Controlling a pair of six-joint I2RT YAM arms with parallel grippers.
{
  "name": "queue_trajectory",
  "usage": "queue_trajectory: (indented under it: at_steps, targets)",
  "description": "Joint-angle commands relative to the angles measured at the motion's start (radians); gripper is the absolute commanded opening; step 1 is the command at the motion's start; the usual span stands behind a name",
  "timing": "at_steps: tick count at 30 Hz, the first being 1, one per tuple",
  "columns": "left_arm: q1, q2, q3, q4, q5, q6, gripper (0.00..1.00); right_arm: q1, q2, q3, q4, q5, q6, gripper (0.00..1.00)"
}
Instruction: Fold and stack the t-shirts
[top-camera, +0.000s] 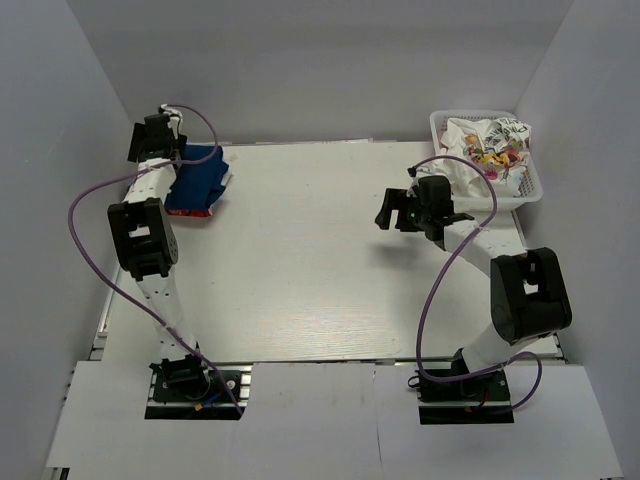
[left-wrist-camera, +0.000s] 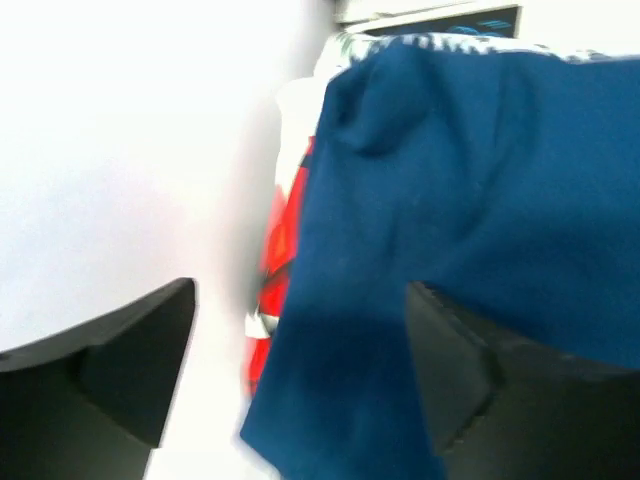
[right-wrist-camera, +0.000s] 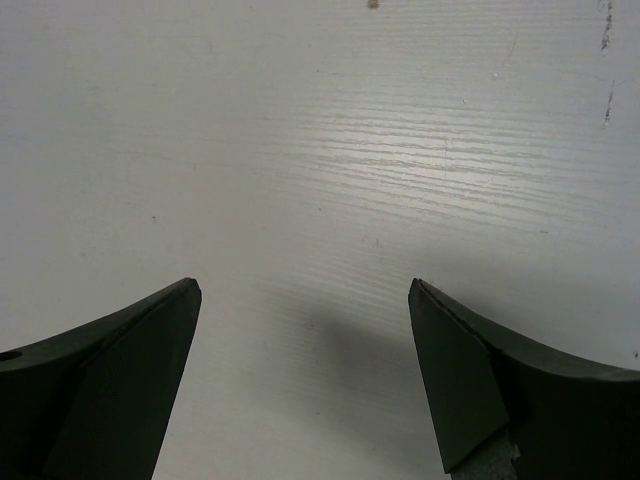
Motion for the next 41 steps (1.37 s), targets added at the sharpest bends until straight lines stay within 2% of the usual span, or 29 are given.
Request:
queue_trajectory:
  at_steps: [1,5,8,10,14,15,16,17,19,20,24,25,27,28,31,36,41]
  targets:
    - [0.035,-0.013,0.076,-0.011,-0.095,-0.082,0.99,-0.004,-0.001,0.048,-0.013,-0.019,-0.018,0.9]
    - [0.035,-0.023,0.128,-0.064,-0.104,-0.142,0.99,-0.004,-0.031,0.031,-0.005,-0.02,-0.016,0.9]
    - [0.026,-0.047,0.128,-0.081,-0.13,-0.217,0.99,-0.006,-0.065,0.014,-0.002,-0.017,-0.015,0.9]
    - [0.026,-0.082,0.163,-0.15,-0.112,-0.299,0.99,-0.003,-0.089,0.002,0.0,-0.017,-0.01,0.9]
    - [0.003,-0.193,0.151,-0.25,0.113,-0.407,0.99,-0.006,-0.137,-0.026,0.006,-0.008,0.011,0.9]
    - [-0.008,-0.225,0.136,-0.267,0.223,-0.425,0.99,-0.006,-0.154,-0.037,0.003,0.003,0.017,0.9]
    - [-0.008,-0.263,0.108,-0.252,0.263,-0.495,0.99,-0.004,-0.163,-0.044,0.007,0.006,0.039,0.9]
    - [-0.034,-0.358,0.021,-0.224,0.346,-0.531,0.99,-0.007,-0.181,-0.061,0.007,0.007,0.051,0.9]
    - [-0.064,-0.47,-0.103,-0.08,0.425,-0.617,0.99,-0.003,-0.209,-0.102,0.02,-0.005,0.072,0.9]
    - [-0.107,-0.569,-0.222,-0.036,0.455,-0.648,0.99,-0.004,-0.227,-0.115,0.035,-0.014,0.074,0.9]
    - [-0.213,-0.74,-0.525,0.097,0.486,-0.832,0.99,-0.003,-0.31,-0.214,0.114,-0.069,0.125,0.9]
    - [-0.232,-0.818,-0.667,0.173,0.547,-0.881,0.99,-0.006,-0.333,-0.265,0.122,-0.091,0.134,0.9]
    - [-0.282,-0.888,-0.802,0.238,0.606,-0.91,0.99,-0.004,-0.364,-0.291,0.113,-0.089,0.146,0.9]
    - [-0.295,-0.92,-0.919,0.291,0.644,-0.919,0.99,-0.006,-0.384,-0.311,0.115,-0.091,0.148,0.9]
    - [-0.318,-1.041,-1.051,0.321,0.685,-0.952,0.99,-0.004,-0.447,-0.369,0.17,-0.089,0.168,0.9]
    - [-0.328,-1.251,-1.176,0.31,0.69,-0.952,0.99,-0.004,-0.528,-0.466,0.265,-0.074,0.192,0.9]
    - [-0.328,-1.316,-1.2,0.264,0.657,-0.93,0.99,-0.006,-0.553,-0.494,0.276,-0.016,0.191,0.9]
